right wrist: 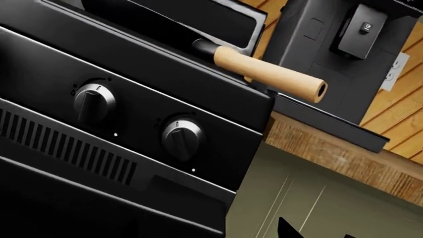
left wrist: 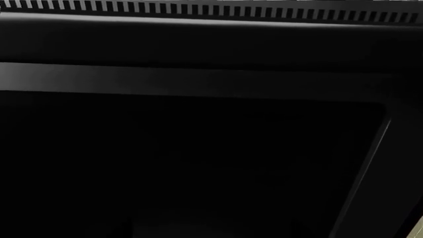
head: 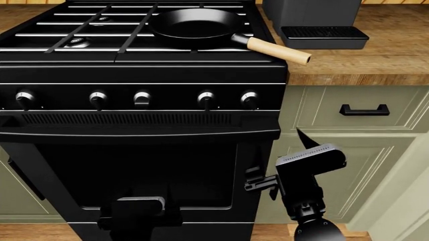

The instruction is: Turn off the front right burner of the stove.

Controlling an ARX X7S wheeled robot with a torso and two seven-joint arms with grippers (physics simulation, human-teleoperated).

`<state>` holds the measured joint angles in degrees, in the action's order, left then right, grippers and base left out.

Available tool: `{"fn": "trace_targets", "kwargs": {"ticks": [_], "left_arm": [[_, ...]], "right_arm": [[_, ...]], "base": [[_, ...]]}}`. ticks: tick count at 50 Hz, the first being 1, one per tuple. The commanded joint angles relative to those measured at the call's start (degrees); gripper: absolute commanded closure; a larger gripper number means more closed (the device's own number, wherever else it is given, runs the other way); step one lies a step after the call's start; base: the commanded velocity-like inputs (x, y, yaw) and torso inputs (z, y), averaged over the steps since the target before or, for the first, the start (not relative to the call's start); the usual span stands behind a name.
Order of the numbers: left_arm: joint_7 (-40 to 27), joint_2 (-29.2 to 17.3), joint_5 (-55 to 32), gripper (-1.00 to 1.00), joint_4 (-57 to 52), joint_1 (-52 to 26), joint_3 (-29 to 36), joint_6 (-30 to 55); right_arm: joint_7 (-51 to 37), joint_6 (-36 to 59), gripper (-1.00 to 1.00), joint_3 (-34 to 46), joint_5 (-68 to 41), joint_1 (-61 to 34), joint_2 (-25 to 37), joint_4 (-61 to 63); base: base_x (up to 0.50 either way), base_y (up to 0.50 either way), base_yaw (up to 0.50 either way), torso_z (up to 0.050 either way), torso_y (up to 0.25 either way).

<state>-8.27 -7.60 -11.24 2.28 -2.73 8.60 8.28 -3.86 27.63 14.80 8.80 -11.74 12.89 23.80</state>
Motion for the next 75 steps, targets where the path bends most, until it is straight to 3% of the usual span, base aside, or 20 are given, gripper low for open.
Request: {"fn": "trace_targets", "kwargs": {"ticks": [1, 16, 41, 56, 75], "left_arm": [[-0.3, -0.5, -0.8, -1.0, -0.3, 0.1, 0.6, 1.1], [-0.2, -1.1, -1.4, -1.0, -0.2, -0.5, 1.0, -0.2], [-0.9, -1.6, -2.7, -1.0, 0.9, -1.4, 1.8, 0.8], [-1.7, -1.8, -3.8, -1.0, 0.7, -1.6, 1.8, 2.1], [-2.0, -2.2, -5.3, -1.0, 1.7, -2.4, 1.9, 2.9]], "right_arm": [[4.3, 3.9, -1.0, -0.2, -3.6, -4.9, 0.0, 1.3], [6.1, 6.6, -1.0, 1.1, -4.0, -11.9, 0.2, -1.5], [6.5, 5.9, -1.0, 11.9, 3.6, -20.3, 2.0, -11.2], [7.0, 12.1, -1.0, 19.6, 11.7, -23.5, 3.9, -12.5], [5.6, 5.9, -1.0, 21.5, 11.1, -26.9, 3.3, -20.6]], "base": [[0.0, 0.0, 0.0, 0.0, 0.0], [0.0, 0.0, 0.0, 0.0, 0.0], [0.0, 0.0, 0.0, 0.0, 0.0], [0.0, 0.0, 0.0, 0.0, 0.0], [0.0, 0.0, 0.0, 0.0, 0.0]]}}
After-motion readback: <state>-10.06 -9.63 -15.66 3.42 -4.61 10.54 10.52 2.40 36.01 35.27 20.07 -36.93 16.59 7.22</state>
